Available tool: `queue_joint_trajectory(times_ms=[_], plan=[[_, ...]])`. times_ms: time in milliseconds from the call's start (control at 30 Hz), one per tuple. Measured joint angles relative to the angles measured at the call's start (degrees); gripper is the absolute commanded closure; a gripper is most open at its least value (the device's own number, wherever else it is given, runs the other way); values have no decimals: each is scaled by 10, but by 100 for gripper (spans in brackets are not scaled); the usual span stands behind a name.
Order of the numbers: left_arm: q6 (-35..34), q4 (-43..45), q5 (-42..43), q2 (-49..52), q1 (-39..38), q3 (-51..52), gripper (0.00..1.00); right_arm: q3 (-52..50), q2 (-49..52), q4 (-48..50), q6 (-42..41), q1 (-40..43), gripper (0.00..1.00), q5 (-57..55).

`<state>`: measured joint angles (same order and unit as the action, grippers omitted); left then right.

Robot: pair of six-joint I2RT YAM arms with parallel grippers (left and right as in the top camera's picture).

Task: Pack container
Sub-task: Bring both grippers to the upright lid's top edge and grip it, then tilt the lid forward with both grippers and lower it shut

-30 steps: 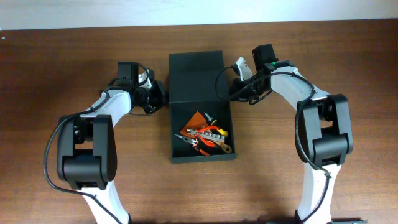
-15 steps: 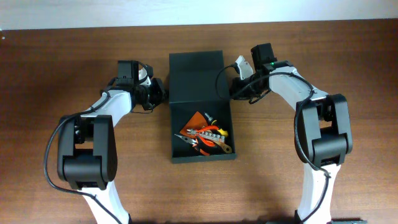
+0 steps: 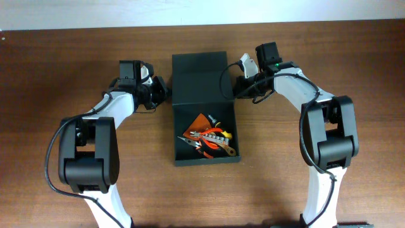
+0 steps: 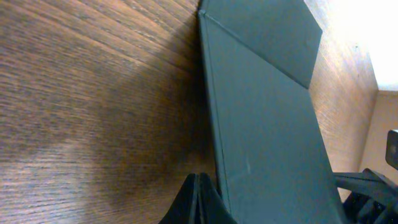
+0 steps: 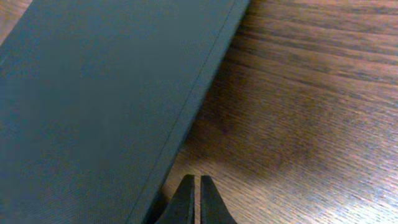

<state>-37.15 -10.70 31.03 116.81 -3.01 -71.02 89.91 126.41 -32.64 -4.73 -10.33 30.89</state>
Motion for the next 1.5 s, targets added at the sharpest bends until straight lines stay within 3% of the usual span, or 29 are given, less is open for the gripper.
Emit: queue_joint_trajectory(times_ms=[833, 1233, 1500], plan=[[-2, 37, 7, 9, 0, 0, 98, 0, 0, 38, 0, 0, 96, 0], [-11, 108, 46, 56, 0, -2, 98, 0, -11, 39, 5, 0, 96, 2], [-15, 109, 74, 56, 3, -28, 98, 0, -41, 40, 11, 2, 96, 2]])
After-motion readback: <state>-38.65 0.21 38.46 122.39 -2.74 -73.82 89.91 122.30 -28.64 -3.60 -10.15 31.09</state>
